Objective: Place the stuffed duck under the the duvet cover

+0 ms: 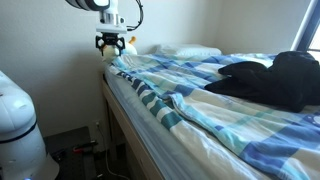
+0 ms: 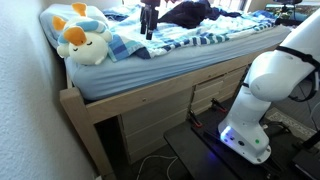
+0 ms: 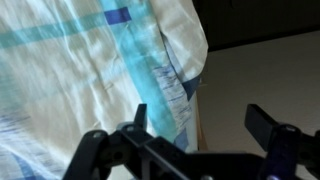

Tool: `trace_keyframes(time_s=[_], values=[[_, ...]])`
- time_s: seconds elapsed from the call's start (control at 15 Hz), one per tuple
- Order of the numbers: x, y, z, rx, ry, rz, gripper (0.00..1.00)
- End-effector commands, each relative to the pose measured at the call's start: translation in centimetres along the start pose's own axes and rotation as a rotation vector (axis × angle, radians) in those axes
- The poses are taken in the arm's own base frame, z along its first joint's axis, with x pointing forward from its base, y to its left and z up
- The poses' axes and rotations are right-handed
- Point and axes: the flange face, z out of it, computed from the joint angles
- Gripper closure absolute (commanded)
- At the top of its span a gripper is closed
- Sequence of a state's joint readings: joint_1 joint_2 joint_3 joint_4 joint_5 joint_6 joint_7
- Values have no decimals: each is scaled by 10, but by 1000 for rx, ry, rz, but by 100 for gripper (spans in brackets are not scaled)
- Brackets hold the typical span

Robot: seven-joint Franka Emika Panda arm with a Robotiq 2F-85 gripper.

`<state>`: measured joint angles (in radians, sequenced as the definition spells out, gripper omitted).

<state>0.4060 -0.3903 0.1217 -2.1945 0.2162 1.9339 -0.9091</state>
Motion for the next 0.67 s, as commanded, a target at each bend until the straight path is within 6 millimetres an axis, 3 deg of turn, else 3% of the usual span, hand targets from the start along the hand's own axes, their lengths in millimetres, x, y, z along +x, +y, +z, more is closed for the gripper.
trace_keyframes(time_s=[0.0,0.2,0.53,0.6], values=[[-2,10,22,2,2,-55,0],[0,21,46,6,-25,-105,0],[-12,35,87,1,-109,-109,0],[-13,39,89,-20,-117,-102,25]])
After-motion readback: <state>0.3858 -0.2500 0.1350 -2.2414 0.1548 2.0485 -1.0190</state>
